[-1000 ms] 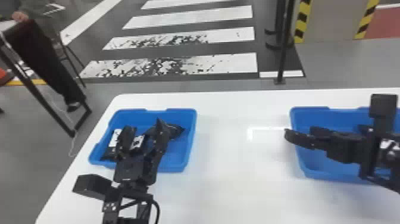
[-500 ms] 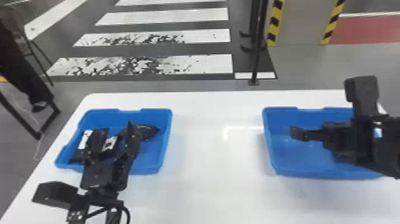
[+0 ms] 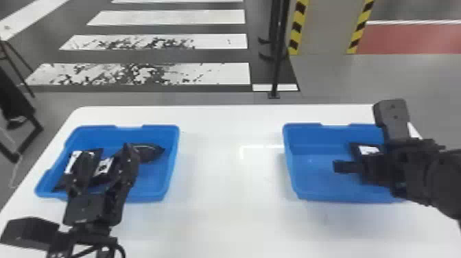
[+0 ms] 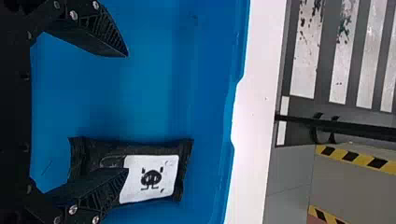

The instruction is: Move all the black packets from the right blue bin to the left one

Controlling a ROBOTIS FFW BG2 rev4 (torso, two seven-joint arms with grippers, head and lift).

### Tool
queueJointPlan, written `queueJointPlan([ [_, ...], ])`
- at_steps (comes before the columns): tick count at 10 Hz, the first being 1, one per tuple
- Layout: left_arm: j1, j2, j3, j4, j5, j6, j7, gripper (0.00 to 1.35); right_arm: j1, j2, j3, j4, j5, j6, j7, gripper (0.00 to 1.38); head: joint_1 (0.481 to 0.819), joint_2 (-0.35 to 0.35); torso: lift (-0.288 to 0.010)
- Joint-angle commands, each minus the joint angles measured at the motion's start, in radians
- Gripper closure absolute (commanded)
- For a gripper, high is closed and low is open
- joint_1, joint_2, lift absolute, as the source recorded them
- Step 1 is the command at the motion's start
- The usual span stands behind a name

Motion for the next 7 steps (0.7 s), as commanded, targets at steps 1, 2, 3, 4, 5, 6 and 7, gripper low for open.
queueJointPlan([
  [1,0.000,0.000,0.002,0.000,0.000,0.005,0.000,0.21,-0.019,-0.001,0.003,0.012,0.004,0.016,-0.046,0.17,0.695,0.023,-0.168],
  [2,0.000,0.000,0.000,0.000,0.000,0.005,0.000,0.21,-0.034,-0.001,0.003,0.031,0.002,0.016,-0.071,0.17,0.695,0.009,-0.168],
  [3,0.000,0.002,0.000,0.000,0.000,0.005,-0.002,0.21,-0.056,-0.001,0.003,0.066,-0.004,0.016,-0.087,0.16,0.695,-0.002,-0.168],
  [4,0.000,0.002,0.000,0.000,0.000,0.007,0.000,0.21,-0.078,-0.004,0.001,0.102,-0.012,0.016,-0.087,0.17,0.695,-0.009,-0.168],
  [5,-0.005,0.003,0.000,0.000,0.000,0.014,0.000,0.21,-0.083,-0.006,0.001,0.110,0.000,0.016,-0.098,0.17,0.695,-0.014,-0.168],
  [6,0.000,0.003,0.002,0.000,0.000,0.014,-0.002,0.22,-0.086,-0.006,0.001,0.127,0.000,0.018,-0.107,0.17,0.695,-0.021,-0.168],
  [7,0.005,0.003,0.006,0.000,0.000,0.014,0.000,0.22,-0.091,-0.006,0.001,0.142,0.000,0.023,-0.115,0.17,0.695,-0.025,-0.168],
])
